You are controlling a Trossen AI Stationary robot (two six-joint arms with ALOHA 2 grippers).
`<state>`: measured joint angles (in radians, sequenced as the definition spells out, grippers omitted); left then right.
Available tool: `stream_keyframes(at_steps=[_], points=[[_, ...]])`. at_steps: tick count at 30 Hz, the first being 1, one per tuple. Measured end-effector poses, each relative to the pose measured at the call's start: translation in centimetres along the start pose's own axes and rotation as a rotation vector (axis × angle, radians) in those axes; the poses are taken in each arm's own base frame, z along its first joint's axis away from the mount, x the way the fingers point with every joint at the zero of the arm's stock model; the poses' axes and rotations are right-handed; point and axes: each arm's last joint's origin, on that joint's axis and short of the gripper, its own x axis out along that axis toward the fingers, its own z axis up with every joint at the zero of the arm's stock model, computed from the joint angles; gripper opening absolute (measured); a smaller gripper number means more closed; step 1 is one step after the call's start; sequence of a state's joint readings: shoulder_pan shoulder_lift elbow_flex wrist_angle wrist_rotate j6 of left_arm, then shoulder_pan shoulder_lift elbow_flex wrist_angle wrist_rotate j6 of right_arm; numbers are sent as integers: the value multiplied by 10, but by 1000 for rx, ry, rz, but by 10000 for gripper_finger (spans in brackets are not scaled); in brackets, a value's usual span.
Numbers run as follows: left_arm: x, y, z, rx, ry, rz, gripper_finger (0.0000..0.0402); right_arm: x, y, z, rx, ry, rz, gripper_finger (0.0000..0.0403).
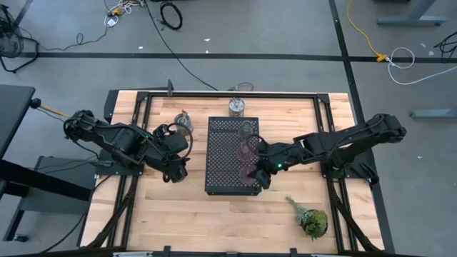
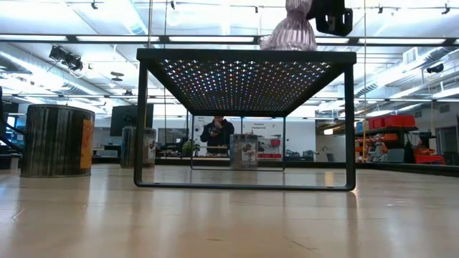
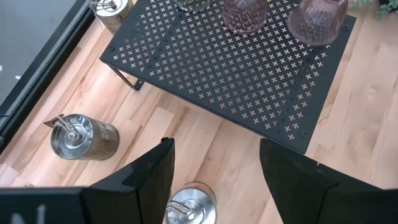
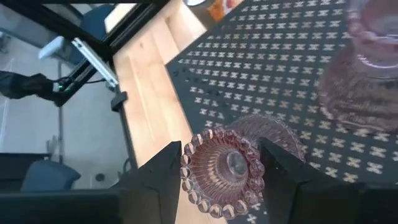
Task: Pick & Place candle stick holders
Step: Put the pink glass candle holder on the shelf aligned with the pink glass candle holder
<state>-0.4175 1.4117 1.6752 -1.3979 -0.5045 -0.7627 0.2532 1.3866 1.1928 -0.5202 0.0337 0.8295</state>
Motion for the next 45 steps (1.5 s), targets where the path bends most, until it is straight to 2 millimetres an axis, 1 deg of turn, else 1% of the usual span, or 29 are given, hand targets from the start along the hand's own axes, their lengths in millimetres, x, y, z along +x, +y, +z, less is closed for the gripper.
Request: stream_keyframes(at_steps=[14,22,28,36,45], points=[[0,0,0,13,-3,-3,238,3,-6,2,-6,23,-58,162],[0,0,0,15,-3,-3,238,4,-8,4,-1,25,-55,162],[0,0,0,17,-3,-3,238,4,-8,4,2,24,-54,190],[0,0,0,35,-3,-3,238,4,-4,7,-6,-8,-10,183],[0,0,0,35,-3,-3,238,4,-4,8,-8,-12,-17,192]])
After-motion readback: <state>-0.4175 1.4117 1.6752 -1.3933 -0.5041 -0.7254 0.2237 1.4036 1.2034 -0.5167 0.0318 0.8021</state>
